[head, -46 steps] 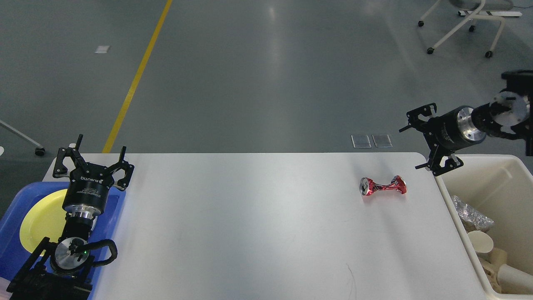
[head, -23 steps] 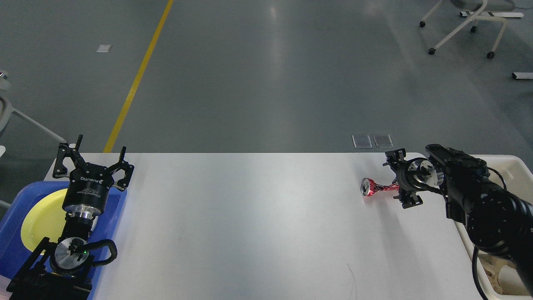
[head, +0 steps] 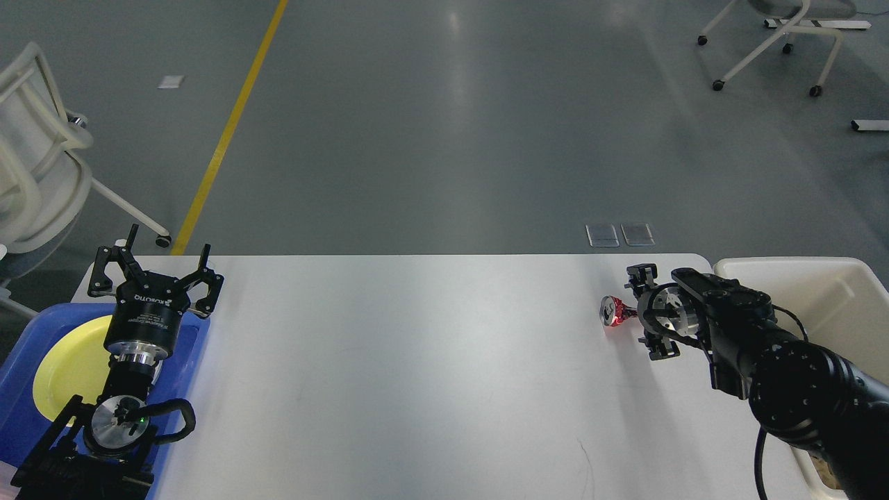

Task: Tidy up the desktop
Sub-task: 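Lower the right gripper and grasp the red crushed can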

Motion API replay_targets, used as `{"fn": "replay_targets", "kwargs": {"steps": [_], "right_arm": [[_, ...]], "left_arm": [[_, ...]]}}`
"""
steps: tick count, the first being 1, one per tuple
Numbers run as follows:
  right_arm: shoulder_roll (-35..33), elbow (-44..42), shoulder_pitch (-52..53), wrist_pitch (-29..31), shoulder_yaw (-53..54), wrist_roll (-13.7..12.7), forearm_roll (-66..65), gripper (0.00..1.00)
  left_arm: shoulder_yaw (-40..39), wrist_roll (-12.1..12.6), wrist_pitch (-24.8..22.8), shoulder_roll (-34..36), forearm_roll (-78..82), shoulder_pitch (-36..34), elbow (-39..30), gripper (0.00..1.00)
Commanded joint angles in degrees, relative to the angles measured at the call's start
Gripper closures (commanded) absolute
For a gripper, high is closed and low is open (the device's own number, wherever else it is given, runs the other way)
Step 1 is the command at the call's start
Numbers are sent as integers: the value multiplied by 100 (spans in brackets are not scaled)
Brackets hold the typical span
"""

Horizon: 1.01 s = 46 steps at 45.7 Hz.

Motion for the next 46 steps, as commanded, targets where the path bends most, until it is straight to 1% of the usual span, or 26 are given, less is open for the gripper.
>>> {"fn": "replay_targets", "kwargs": {"steps": [1,12,14,19,25,30,33,41,46], "right_arm": [[98,-4,-45,-46,18,87,-8,0],[150,-4,-54,-116,70,157,1,0],[159,-4,-54,-160,70,193,1,2],[168,-4,-54,-257,70,219,-8,3],[168,-4,-54,-257,70,228,-8,3],[177,-4,-45,-257,70,263,-8,6],[194,-4,-53,-257,70,316,-8,6],[291,-12,-54,-283,149,325,-8,6],[291,-12,-54,-283,185,395,-8,9]], "left_arm": [[-4,0,0,0,0,-1,0,4],[5,0,0,0,0,-1,0,4],[-4,0,0,0,0,-1,0,4],[-4,0,0,0,0,-1,0,4],[-4,0,0,0,0,-1,0,4],[5,0,0,0,0,-1,0,4],[5,0,0,0,0,-1,0,4],[-4,0,0,0,0,-1,0,4],[5,0,0,0,0,-1,0,4]]}}
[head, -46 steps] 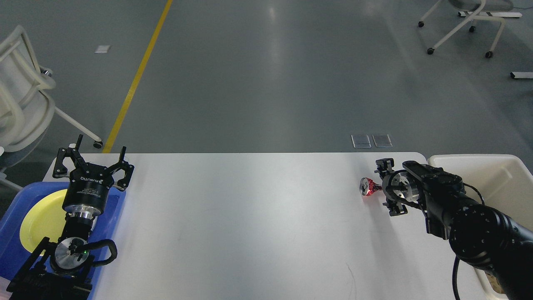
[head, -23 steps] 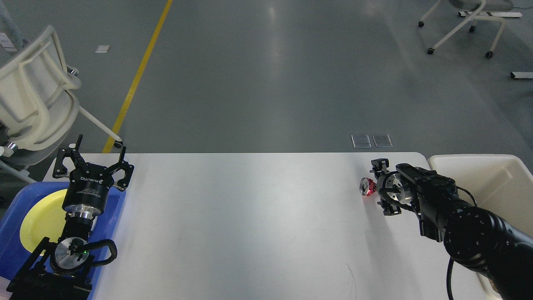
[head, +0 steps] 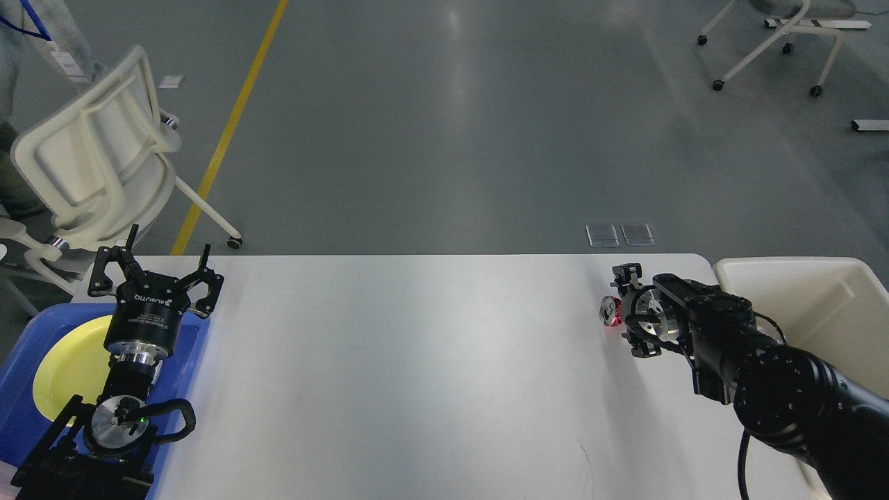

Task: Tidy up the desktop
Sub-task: 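Lower the right gripper and grasp the red crushed can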

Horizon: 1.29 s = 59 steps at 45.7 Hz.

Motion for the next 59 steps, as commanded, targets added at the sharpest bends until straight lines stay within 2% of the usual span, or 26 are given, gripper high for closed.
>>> {"fn": "replay_targets", "kwargs": {"steps": [1,25,42,59], "right_arm": [[6,-7,0,-3,38,68,0,9],[50,1,-44,-55,38,165,0,14],[59,1,-88,-55,29,191,-18,24],[50,1,-150,-64,38,191,-141,28]], "left_arm": [[-4,0,0,0,0,0,0,4],[-4,0,0,0,0,0,0,4],[5,0,0,0,0,0,0,4],[5,0,0,0,0,0,0,4]]}}
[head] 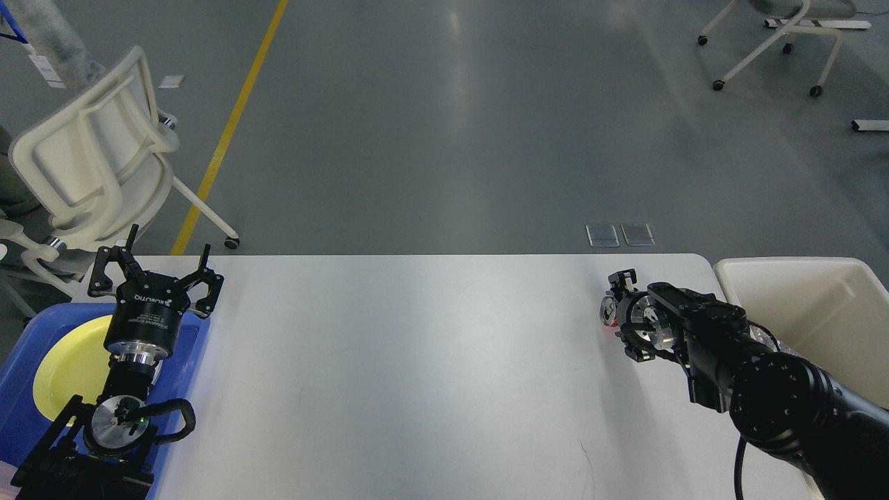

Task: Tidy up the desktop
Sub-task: 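Lower the right gripper and grasp the red crushed can, then lift the red can and carry it into the white bin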

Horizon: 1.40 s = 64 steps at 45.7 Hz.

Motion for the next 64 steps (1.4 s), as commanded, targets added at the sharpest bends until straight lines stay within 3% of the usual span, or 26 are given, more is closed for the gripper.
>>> {"fn": "replay_targets", "kwargs": {"steps": [1,11,16,25,32,39,45,54,64], "right_arm": [[-5,0,-8,-5,1,-1,-17,29],[-14,0,-17,-5,10,-1,-17,32],[-23,0,-8,4,10,-1,-17,40],[-32,8,-8,22,10,-1,-17,46],[-58,35,-8,127,45,-18,-17,66],[-163,131,44,153,63,-27,-26,79],[-409,447,264,478,72,-27,-34,100],[-769,1098,695,883,89,-53,-43,100],[-1024,1756,1169,918,89,-88,-473,100]], "left_arm": [[4,-9,0,0,0,0,0,4],[-4,0,0,0,0,0,0,4],[4,0,0,0,0,0,0,4],[-4,0,0,0,0,0,0,4],[-4,0,0,0,0,0,0,4],[4,0,0,0,0,0,0,4],[-4,0,0,0,0,0,0,4],[-4,0,0,0,0,0,0,4],[4,0,0,0,0,0,0,4]]}}
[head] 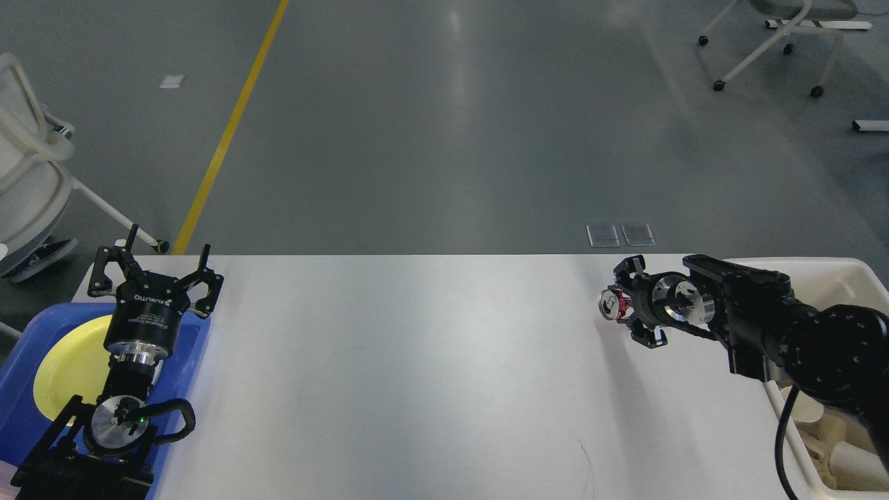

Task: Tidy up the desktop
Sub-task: 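Lift the red can and carry it into the white bin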

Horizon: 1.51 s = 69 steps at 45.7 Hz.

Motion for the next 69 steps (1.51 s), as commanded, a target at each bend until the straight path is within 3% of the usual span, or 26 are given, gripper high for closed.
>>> {"fn": "replay_targets", "kwargs": {"steps": [1,9,17,25,34,52,69], "right_arm": [[-245,577,375,14,-10,-6,-412,100],[-1028,2097,1420,146,-98,29,-1747,100],[-1608,3091,2466,1068,-379,11,-3101,100],[-1618,4135,4159,2016,-1730,55,-3278,100],[-1547,5296,5700,2651,-2242,55,-3822,100],[-1529,7600,7986,2686,-2761,46,-4104,100],[-1617,7566,8031,2476,-3314,46,-3999,100]], "left_arm": [[4,1,0,0,0,0,0,4],[-5,1,0,0,0,0,0,4],[-5,1,0,0,0,0,0,4],[4,1,0,0,0,0,0,4],[4,1,0,0,0,0,0,4],[-5,1,0,0,0,0,0,4],[4,1,0,0,0,0,0,4]]}}
